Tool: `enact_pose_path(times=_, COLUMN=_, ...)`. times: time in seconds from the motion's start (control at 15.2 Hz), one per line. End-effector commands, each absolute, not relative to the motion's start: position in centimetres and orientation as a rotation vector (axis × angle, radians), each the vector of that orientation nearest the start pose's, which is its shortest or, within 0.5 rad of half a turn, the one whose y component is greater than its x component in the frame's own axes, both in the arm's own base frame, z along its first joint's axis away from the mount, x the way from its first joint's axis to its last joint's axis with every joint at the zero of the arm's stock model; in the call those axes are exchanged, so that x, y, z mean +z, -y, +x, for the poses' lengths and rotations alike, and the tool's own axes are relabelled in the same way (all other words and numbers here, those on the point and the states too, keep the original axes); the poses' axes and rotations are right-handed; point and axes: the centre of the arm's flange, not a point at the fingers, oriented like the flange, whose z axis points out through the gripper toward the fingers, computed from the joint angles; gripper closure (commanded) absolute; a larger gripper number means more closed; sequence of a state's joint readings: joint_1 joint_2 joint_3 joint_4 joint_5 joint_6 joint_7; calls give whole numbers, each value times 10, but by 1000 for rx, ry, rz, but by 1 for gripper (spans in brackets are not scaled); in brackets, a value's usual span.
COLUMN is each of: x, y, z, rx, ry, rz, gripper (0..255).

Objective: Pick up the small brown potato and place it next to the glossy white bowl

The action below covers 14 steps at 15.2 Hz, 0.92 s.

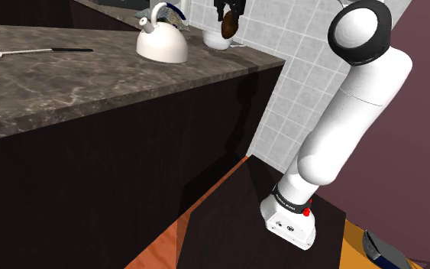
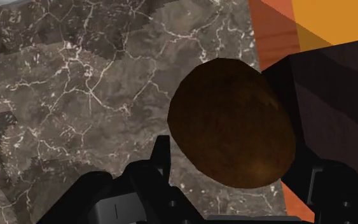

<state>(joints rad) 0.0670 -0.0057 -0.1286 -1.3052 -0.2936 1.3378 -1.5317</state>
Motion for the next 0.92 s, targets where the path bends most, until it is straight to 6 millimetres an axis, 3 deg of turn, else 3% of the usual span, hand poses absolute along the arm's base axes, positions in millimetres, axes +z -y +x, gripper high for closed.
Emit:
enact_pose_path(times=0.0, x=733, y=93, z=513, rx=297, ry=2158, rz=-2567, gripper=255)
enact_pose_path(times=0.86, x=733, y=265, z=506, rx=297, ry=2158, rz=-2567, gripper=255)
